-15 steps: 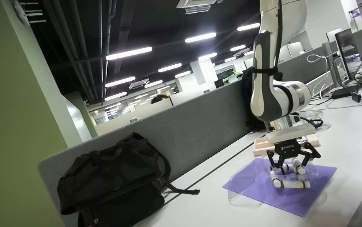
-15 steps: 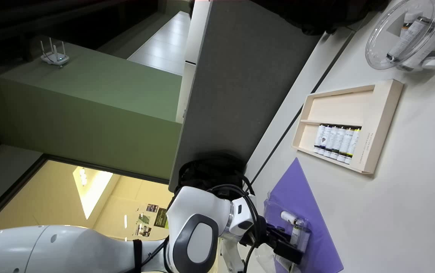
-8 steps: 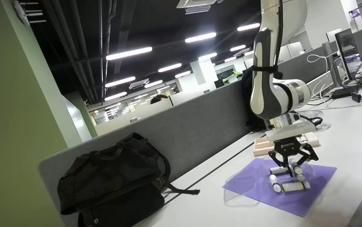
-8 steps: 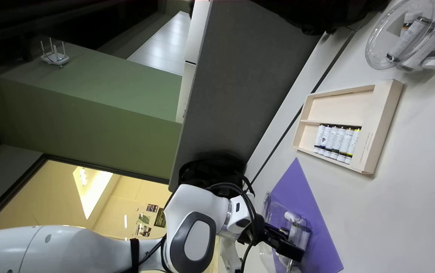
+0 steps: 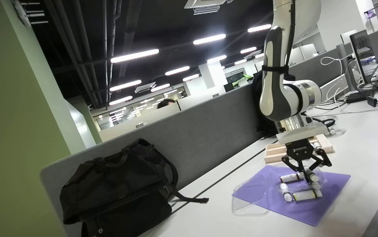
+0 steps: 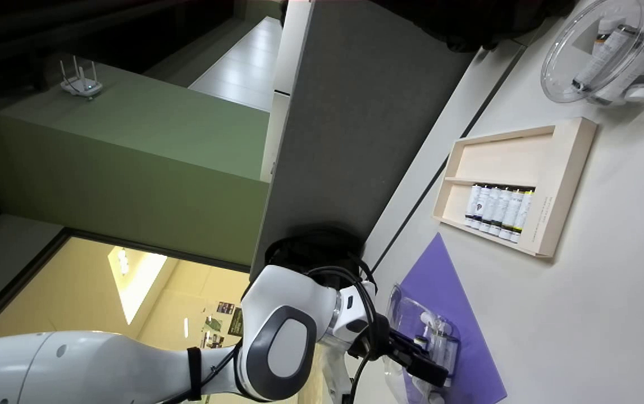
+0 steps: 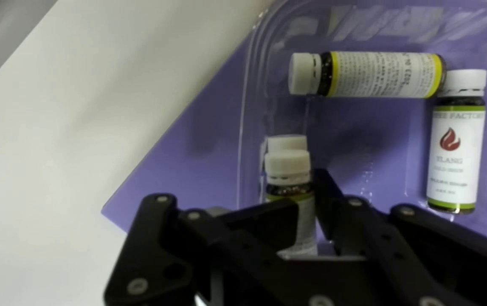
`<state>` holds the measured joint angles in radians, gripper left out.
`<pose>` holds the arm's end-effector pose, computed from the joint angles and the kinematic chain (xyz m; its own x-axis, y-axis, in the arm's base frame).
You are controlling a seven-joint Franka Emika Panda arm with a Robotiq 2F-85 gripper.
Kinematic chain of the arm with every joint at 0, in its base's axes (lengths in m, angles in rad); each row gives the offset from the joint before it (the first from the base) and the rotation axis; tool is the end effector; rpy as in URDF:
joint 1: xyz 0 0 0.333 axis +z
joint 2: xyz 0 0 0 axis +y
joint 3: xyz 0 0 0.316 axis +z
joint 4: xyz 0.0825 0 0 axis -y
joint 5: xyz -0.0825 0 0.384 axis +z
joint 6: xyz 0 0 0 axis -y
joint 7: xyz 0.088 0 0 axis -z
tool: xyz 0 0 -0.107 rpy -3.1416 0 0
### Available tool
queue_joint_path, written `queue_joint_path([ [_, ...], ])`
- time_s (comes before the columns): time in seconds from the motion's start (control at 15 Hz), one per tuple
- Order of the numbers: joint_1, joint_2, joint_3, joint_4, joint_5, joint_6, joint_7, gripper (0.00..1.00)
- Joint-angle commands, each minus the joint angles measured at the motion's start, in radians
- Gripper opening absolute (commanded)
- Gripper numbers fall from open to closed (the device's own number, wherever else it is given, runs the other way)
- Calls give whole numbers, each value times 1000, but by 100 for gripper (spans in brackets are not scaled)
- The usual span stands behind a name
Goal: Remove one bottle from the clear container and place it on the table
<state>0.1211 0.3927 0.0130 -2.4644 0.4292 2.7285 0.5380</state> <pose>0.4523 0.0458 0.1295 0.6785 -0.7085 -0.1939 -0.7255 -0.6878 -0.0256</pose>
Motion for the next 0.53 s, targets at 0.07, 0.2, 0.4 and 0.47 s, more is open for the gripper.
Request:
queue_joint_path([
  [0.07,15,48,-16,47,-29,-33,47,67],
  [0.2,20,56,-22,56,-40,-39,56,79],
  [0.4,34,70,-29,64,-57,-32,72,97],
  [0.47,39,76,-32,67,-63,-29,77,99],
])
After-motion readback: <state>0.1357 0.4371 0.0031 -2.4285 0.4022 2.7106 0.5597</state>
